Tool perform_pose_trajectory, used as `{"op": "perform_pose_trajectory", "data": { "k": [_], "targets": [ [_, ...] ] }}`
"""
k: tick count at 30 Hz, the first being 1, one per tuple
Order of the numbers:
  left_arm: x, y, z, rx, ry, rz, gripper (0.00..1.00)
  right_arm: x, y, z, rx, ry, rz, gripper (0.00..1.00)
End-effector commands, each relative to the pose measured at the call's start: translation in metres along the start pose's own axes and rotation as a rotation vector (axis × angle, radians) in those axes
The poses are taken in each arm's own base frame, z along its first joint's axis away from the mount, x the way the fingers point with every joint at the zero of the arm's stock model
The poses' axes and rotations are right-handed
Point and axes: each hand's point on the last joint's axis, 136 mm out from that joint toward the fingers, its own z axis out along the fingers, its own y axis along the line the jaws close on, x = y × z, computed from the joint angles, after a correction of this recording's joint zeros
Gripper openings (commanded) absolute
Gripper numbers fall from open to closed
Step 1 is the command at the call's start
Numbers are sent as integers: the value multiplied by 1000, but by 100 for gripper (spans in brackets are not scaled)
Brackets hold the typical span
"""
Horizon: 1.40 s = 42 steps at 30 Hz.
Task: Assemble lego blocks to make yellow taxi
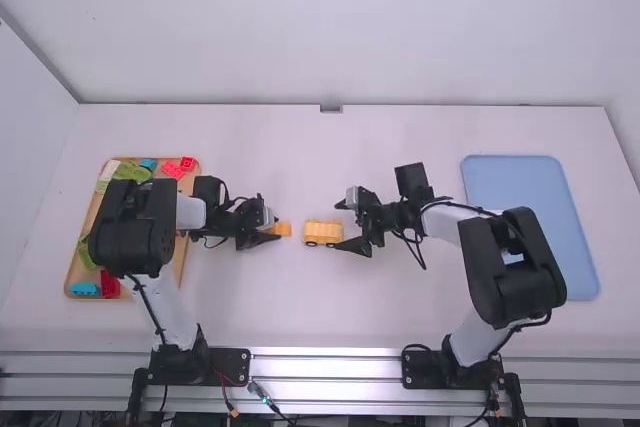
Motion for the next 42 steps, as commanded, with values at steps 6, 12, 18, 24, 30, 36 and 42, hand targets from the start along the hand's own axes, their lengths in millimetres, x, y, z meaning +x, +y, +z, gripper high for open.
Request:
{"op": "perform_pose_trajectory", "data": {
  "k": [6, 12, 18, 24, 30, 36, 42],
  "targets": [
    [-1, 0, -1, 10, -12, -14, 38, 2, -2, -3, 35, 40, -3, 99],
    [-30, 4, -13, 5, -76, 14, 33, 17, -1, -2, 66, 77, -13, 100],
    [-60, 4, -24, -9, -95, 77, 25, 30, 8, 1, 91, 61, -67, 99],
    [-82, -5, -23, 17, -114, 119, 24, 40, 4, 4, 149, 61, -40, 99],
    [-105, -16, -18, 56, -151, 173, 22, 47, -8, 29, 158, 33, -48, 99],
    [-117, -22, -21, 77, -203, 167, 21, 57, -19, 53, 119, 35, -47, 99],
    [-115, -24, -14, 88, -168, 124, 20, 67, -28, 61, 104, 35, -32, 99]
  ]
}}
